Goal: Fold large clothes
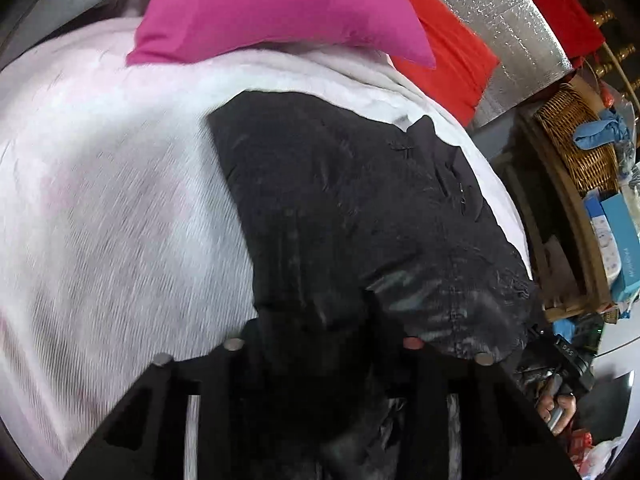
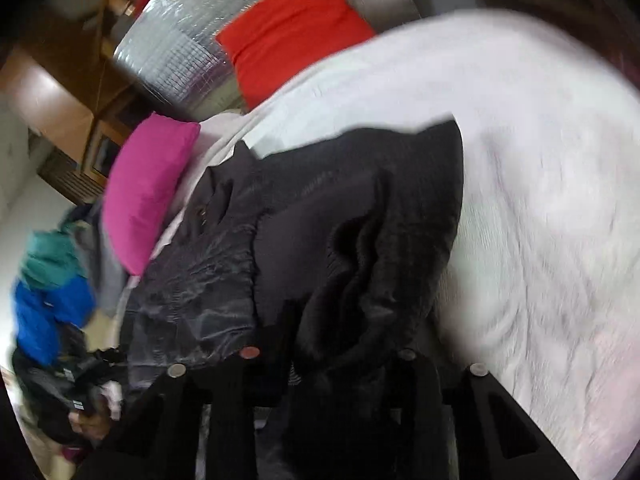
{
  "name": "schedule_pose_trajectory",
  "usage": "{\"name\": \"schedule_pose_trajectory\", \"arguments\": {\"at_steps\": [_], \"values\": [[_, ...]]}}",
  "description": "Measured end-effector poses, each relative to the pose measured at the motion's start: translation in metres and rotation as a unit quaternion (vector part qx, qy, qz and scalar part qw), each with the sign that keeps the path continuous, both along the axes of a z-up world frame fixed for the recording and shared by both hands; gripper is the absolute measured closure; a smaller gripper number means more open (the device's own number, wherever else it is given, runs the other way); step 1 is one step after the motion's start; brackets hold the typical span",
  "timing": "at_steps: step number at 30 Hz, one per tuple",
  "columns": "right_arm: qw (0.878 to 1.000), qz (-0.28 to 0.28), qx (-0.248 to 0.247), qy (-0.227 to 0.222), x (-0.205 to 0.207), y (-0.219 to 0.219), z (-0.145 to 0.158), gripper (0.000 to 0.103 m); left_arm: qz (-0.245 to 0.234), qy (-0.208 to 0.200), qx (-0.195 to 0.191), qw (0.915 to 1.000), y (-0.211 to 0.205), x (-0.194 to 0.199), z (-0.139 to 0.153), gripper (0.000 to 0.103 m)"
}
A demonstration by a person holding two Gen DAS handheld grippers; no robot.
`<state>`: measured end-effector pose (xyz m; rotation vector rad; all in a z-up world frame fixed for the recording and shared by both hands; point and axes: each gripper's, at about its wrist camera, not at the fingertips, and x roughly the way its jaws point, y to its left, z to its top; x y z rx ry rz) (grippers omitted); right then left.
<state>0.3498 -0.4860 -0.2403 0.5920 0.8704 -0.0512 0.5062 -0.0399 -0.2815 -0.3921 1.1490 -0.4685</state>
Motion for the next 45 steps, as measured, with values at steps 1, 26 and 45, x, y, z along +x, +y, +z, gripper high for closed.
{"name": "schedule_pose_trajectory", "arguments": {"at_steps": [1,26,45], "values": [[1.0,-0.004,-0.023,-0.005,0.006,0.003,0.004,0.076,0.001,-0.002,0.002,1.0,-0.002,0.002,0.001,0.072],[0.995,-0.085,0.054,-0.013,0.004,-0.052,0.012,0.033,0.01,-0.054,0.105,0.993,-0.001,-0.01,0.032,0.035],[0.996,-0.021,0.079,0.017,-0.202,-0.016,0.0,0.028,-0.01,-0.086,0.196,0.9767,0.029,-0.223,0.023,0.033]]}}
